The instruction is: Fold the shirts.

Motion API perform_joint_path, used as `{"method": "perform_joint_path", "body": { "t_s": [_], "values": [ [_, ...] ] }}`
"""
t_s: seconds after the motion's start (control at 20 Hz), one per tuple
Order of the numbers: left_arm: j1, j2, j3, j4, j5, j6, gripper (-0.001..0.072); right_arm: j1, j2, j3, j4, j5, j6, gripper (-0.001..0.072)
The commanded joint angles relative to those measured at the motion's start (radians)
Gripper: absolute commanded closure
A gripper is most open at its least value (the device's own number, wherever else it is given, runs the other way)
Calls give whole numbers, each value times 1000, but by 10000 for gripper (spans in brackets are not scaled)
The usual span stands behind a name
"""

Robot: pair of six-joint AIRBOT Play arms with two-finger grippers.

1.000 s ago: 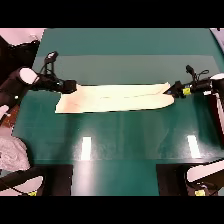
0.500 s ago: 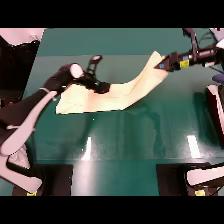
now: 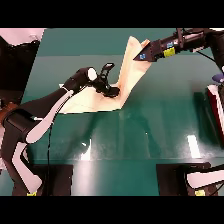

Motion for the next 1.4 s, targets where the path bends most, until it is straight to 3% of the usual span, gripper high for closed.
{"method": "perform_joint_path", "body": {
  "t_s": [0.0, 0.2, 0.65, 0.85, 1.05, 1.1, 1.15, 1.2, 1.25, 1.35],
  "values": [
    [26, 4, 35, 2, -55, -1, 682, 56, 1, 9, 0, -8, 3, 699],
    [122, 101, 133, 88, -175, -2, 681, 119, 1, 9, 0, -62, 2, 699],
    [395, 533, 165, 415, -358, 1, 680, 317, -84, 9, -1, -282, -34, 699],
    [454, 637, 165, 445, -405, 1, 680, 412, -196, 9, 2, -379, -73, 698],
    [453, 654, 165, 452, -470, 1, 680, 510, -307, 16, 6, -563, -100, 692],
    [453, 654, 165, 450, -484, 0, 680, 534, -341, 45, 3, -574, -113, 661],
    [453, 654, 165, 448, -491, 0, 680, 559, -383, 95, 4, -570, -143, 413],
    [454, 654, 165, 443, -500, 0, 680, 580, -425, 156, 5, -557, -144, 218],
    [453, 654, 165, 443, -515, 1, 680, 590, -448, 201, 2, -526, -144, 148],
    [454, 654, 165, 444, -546, 2, 680, 571, -422, 196, -6, -475, -144, 148]
  ]
}}
